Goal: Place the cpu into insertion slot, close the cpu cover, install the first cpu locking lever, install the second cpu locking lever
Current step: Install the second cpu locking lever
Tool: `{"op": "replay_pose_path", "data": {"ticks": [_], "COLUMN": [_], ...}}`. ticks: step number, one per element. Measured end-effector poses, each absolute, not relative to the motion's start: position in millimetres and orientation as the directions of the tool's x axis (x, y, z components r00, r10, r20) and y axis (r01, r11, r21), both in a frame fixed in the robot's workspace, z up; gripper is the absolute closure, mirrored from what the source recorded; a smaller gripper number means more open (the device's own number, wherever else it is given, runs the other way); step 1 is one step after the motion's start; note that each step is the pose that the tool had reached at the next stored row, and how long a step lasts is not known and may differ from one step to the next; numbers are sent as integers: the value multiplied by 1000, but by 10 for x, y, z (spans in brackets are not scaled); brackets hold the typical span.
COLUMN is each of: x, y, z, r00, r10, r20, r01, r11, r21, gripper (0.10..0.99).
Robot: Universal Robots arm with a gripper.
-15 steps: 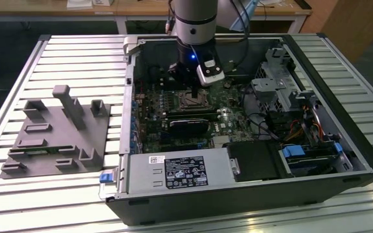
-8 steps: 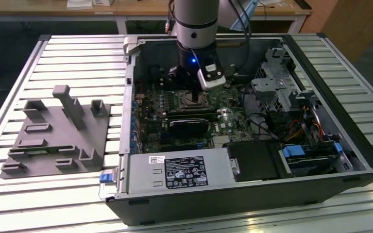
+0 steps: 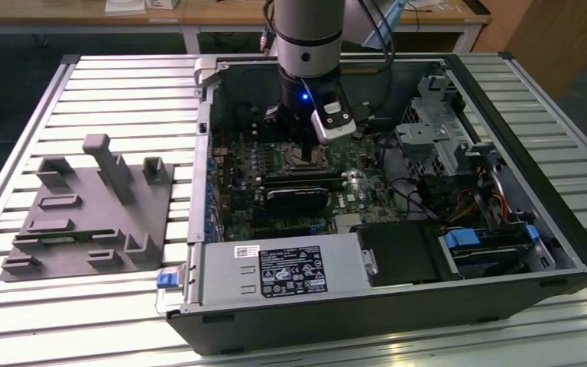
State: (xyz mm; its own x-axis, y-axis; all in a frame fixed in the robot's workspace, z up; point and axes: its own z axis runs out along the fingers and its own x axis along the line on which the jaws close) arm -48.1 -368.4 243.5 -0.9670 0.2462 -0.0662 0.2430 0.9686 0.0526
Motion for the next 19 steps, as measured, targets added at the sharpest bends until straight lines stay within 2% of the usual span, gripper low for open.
{"op": "replay_pose_path", "data": {"ticks": [19], "x": [-657], "y": [-3688], "z": [2220], "r00": [-993], "r10": [101], "r20": [-65], "r01": [97], "r11": [993], "r21": [62], "gripper": [980]}}
